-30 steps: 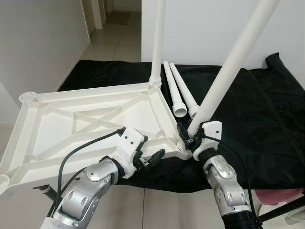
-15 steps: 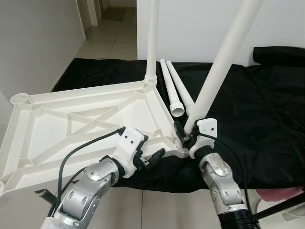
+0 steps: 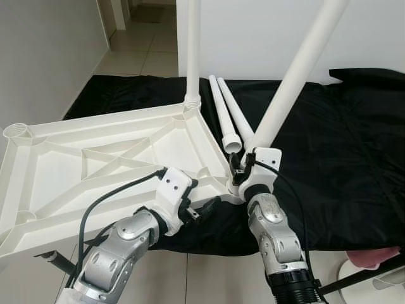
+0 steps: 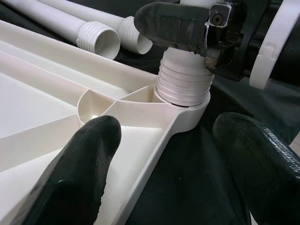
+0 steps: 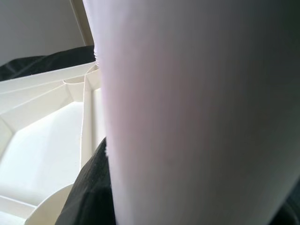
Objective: Building children table
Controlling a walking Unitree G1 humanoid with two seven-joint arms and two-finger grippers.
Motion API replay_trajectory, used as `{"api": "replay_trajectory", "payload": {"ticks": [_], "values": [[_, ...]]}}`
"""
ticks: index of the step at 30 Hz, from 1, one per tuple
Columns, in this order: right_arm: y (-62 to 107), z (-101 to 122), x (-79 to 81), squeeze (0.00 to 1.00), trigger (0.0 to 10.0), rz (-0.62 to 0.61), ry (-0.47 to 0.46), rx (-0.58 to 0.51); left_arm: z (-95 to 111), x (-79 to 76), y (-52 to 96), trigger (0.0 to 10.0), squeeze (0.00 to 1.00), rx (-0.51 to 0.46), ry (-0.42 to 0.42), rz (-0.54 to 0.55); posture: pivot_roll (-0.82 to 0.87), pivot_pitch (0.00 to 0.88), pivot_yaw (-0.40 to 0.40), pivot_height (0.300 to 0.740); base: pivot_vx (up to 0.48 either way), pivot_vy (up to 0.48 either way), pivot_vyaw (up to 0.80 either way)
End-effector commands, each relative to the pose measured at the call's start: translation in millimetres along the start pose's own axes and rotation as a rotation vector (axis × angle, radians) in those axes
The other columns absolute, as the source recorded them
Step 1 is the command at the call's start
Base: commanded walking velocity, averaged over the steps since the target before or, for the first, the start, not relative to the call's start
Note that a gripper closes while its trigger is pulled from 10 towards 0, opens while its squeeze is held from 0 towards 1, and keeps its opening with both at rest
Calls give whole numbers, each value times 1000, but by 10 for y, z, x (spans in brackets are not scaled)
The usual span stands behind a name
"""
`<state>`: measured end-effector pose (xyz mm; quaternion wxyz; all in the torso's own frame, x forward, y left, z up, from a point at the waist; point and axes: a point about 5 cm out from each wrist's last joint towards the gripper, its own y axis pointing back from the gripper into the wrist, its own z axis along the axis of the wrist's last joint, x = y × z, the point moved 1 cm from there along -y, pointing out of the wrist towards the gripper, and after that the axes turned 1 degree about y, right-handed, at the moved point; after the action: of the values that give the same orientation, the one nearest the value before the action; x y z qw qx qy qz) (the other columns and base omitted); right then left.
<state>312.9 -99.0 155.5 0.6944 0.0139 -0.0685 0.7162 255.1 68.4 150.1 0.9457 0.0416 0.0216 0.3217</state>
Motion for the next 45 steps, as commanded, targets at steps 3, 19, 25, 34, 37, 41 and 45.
{"api": "replay_trajectory", "payload": {"ticks": [3, 19, 25, 34, 37, 41, 45], "values": [[96, -80, 131, 0, 10000, 25, 4, 20, 17, 0, 30, 10000, 0, -2, 3, 13, 42, 54, -2, 740, 0, 0, 0], [232, -182, -89, 0, 10000, 226, 201, -64, 77, 7, 10, 10000, 0, -30, 23, 8, 27, 55, 2, 740, 0, 0, 0], [242, -169, -120, 0, 10000, 246, 199, -82, 94, -6, 0, 10000, 0, -34, 35, -18, 25, 43, 6, 740, 0, 0, 0], [81, 175, -311, 0, 10000, 231, 235, -145, 389, 41, 22, 10000, 1000, -154, 53, -69, 27, 26, -2, 740, 0, 0, 0], [72, 219, -324, 0, 10000, 236, 205, -145, 480, 65, 9, 10000, 1000, -181, 41, -46, 27, 25, -4, 740, 0, 0, 0], [40, 324, -324, 0, 10000, 284, 175, -130, 717, 42, 24, 10000, 0, -257, 31, -81, 21, 24, -4, 740, 0, 0, 0], [-5, 425, -325, 0, 10000, 383, 190, -108, 845, 9, 34, 10000, 0, -282, 9, -133, 19, 25, -6, 740, 0, 0, 0]]}}
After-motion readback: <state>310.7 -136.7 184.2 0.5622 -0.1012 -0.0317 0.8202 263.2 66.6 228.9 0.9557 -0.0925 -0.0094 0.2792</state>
